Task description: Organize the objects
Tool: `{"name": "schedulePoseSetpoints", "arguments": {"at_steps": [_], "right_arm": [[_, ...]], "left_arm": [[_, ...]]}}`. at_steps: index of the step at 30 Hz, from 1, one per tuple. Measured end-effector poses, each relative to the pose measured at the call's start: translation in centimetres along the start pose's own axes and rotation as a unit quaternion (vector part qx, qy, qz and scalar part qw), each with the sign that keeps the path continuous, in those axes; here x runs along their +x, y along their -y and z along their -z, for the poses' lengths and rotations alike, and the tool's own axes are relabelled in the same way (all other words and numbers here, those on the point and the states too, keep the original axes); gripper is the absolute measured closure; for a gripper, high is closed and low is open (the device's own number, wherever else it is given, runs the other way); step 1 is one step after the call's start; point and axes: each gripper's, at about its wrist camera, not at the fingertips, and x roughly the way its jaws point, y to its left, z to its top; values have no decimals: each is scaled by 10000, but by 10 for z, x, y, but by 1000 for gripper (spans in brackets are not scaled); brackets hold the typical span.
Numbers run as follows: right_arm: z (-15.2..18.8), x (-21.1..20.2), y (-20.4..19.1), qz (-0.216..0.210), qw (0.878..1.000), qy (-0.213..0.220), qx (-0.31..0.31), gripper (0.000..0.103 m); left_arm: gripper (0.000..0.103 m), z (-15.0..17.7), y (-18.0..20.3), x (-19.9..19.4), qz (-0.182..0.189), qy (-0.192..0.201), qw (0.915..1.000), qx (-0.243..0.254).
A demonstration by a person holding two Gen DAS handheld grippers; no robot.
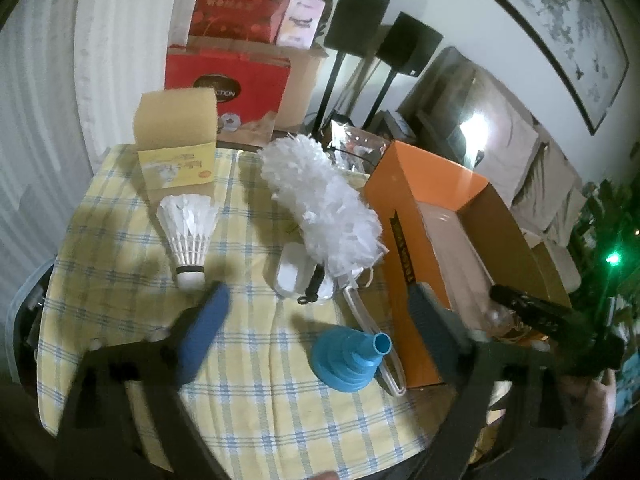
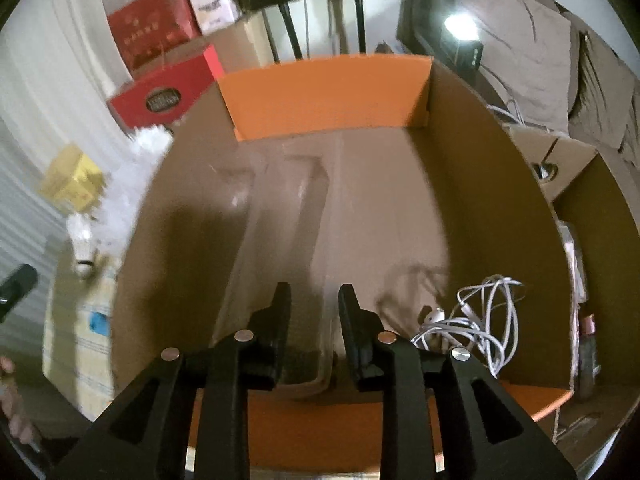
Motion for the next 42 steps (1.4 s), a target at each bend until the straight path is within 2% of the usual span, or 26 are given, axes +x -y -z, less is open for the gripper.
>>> {"name": "schedulePoseSetpoints", "arguments": {"at_steps": [3,8,11,13,20,29,34,36,38,42], "right_arm": [[-5,-15,-7,-21,9998,194,-82,73],[-14,-32,-31,-376,9980,436,-277,66],[-21,-35,-51,-585,9960,489,-468,56],[-26,-34,-63,-702,9946,479,-594,46],[-44,-30,-115,-947,9884,544,-1056,43],[-77,-14,-183,-1388,9755,521,-1624,43],[-94,3,-217,-1594,9720,360,-1688,43],[-102,12,-229,-1688,9705,318,-1690,43],[-110,24,-240,-1756,9703,252,-1646,43],[-123,46,-256,-1900,9692,143,-1560,49]], "left_arm": [[7,-3,-6,-6,-159,102,9998,54],[4,-14,-24,-18,-415,217,9989,60],[4,-22,-37,-26,-566,333,9978,33],[4,-29,-47,-32,-658,411,9970,16],[4,-54,-85,-39,-854,604,9943,-193],[4,-83,-131,-21,-826,593,9929,-613],[14,-97,-152,-1,-652,444,9930,-883],[24,-101,-158,8,-454,367,9933,-1000],[28,-105,-164,17,-309,294,9928,-1123],[39,-109,-169,31,-112,230,9919,-1248]]}}
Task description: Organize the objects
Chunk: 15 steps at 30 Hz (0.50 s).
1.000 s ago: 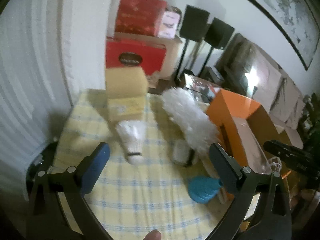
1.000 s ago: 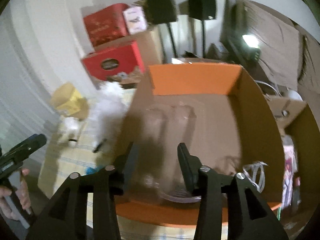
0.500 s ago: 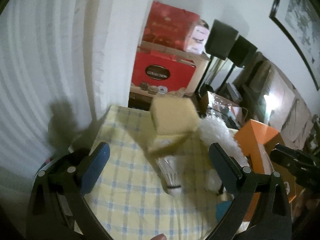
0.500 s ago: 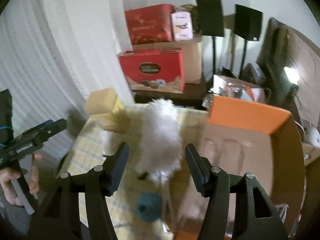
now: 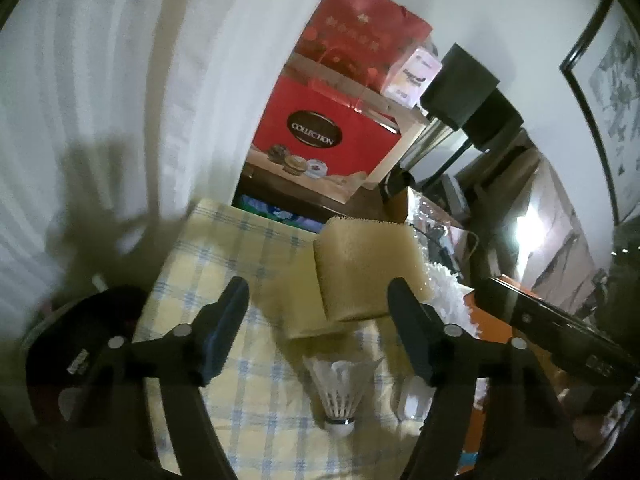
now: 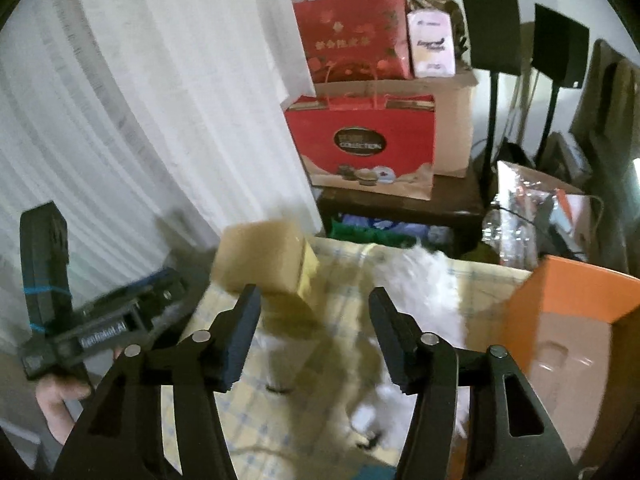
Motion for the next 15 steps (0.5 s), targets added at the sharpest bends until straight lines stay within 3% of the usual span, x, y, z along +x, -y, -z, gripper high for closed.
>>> {"name": "schedulePoseSetpoints", "arguments": {"at_steps": [3,7,15], "right_arm": [[-9,19,1,-126,9998,-103,114,57],[-17,40,5,-298,9986,-246,366,70],[-15,57,6,-938,9921,-441,707,79]], "left_arm": [[48,-3,-1,9,135,-94,9998,-60],[51,-7,-2,14,298,-102,9994,-148],[71,-6,2,14,587,-181,9980,-140]]}}
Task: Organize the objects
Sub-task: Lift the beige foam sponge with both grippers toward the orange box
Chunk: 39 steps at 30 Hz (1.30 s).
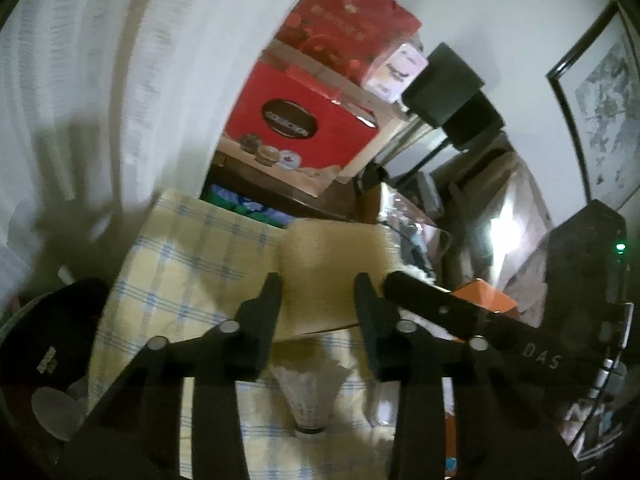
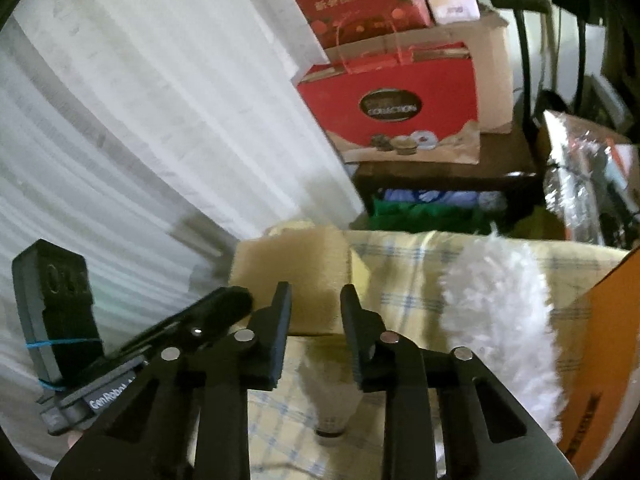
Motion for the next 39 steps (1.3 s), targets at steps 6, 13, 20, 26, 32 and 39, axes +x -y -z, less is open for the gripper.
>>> {"name": "schedulePoseSetpoints", "arguments": {"at_steps": [6,13,20,26,32,39], "right_arm": [[1,-7,-11,-143,9999,-58,-57,82],[-2,-44,-25,-227,9994,231,-99,82],[-1,-97,-32,-214,9974,680,-81,82],[8,-138,-21,-77,9963,861,-45,82],[20,-179,3,71,9937,1104,169,82],[39,-229,39,403,9888,1373,425,82]], "left_arm": [[71,0,11,-16,3,153,9999,-33],[71,-2,45,-51,117,410,9988,255],[71,1,90,-70,227,500,9970,543],[71,9,132,-70,365,395,9956,767],[71,26,181,-62,537,248,9925,1071],[71,50,239,-42,819,30,9875,1345]]}}
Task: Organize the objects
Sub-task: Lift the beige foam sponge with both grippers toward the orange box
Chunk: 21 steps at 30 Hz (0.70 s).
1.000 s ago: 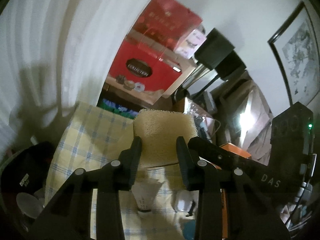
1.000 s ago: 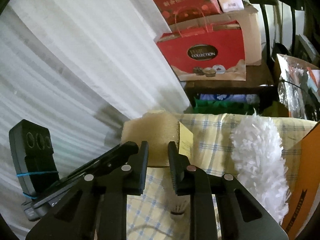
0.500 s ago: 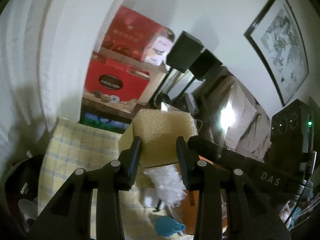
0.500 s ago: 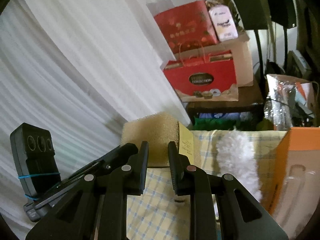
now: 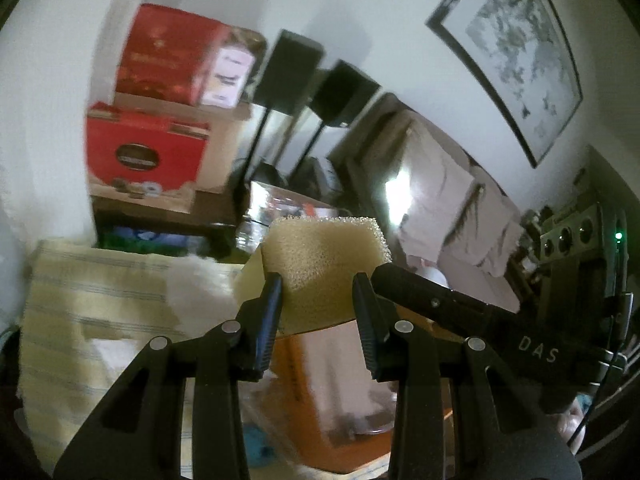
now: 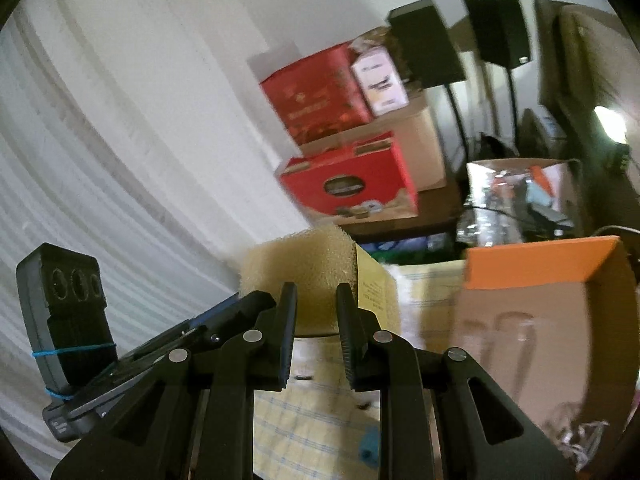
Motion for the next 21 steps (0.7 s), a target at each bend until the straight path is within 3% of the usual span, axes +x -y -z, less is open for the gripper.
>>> {"name": "schedulePoseSetpoints", "arguments": {"at_steps": [10,21], "right_arm": [[12,-59,74,470,9978,254,405,82],[37,-98,149,994,9910,237,869,82]], "left_arm": [[71,19,63,63,486,-515,9974,119],[71,52,121,122,619,-1180,9904,375]]}}
